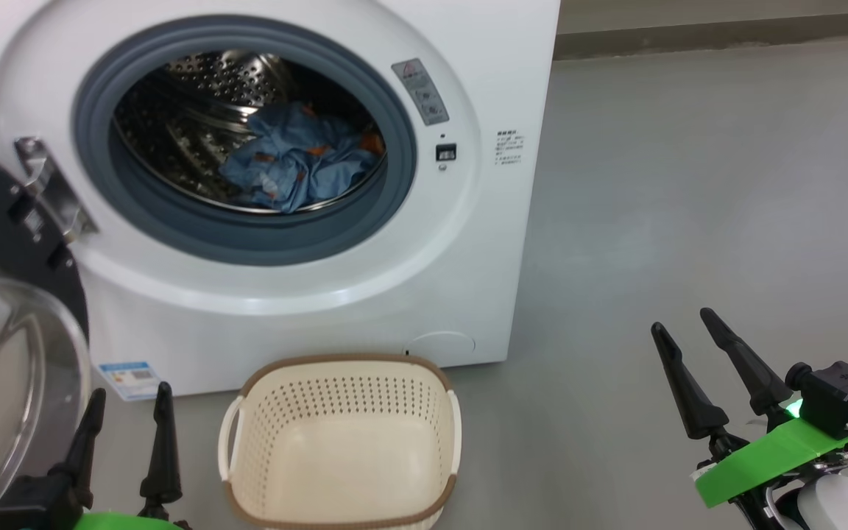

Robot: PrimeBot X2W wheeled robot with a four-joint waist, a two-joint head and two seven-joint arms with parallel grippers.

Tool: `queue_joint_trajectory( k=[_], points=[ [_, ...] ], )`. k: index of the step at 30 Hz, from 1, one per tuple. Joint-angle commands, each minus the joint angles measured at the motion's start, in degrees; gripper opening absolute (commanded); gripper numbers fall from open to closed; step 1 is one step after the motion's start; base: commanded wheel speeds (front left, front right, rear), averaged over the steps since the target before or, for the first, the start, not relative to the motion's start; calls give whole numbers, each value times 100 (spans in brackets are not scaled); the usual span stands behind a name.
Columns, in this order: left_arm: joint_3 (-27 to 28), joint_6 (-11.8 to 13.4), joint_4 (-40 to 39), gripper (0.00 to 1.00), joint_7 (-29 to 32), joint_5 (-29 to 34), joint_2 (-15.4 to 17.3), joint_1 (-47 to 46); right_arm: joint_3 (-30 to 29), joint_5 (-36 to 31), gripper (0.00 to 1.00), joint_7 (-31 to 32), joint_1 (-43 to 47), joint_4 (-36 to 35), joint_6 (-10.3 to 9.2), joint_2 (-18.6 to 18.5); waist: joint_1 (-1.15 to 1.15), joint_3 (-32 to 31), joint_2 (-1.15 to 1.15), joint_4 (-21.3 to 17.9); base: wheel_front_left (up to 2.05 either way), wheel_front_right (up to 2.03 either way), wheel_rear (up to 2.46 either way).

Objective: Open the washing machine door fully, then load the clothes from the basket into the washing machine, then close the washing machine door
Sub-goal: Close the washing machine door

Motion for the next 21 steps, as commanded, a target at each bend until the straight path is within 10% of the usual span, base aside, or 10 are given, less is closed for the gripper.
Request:
queue_joint_trajectory(
  k=[1,21],
  points=[
    [191,-16,-87,100,-37,65,119,-111,65,48,100,-46,-93,-114,26,-140,0,-3,0,1,-226,159,67],
    [178,-22,-119,100,-37,104,126,-104,4,38,100,-46,-71,-119,26,-96,0,1,0,17,-65,60,5]
  ],
)
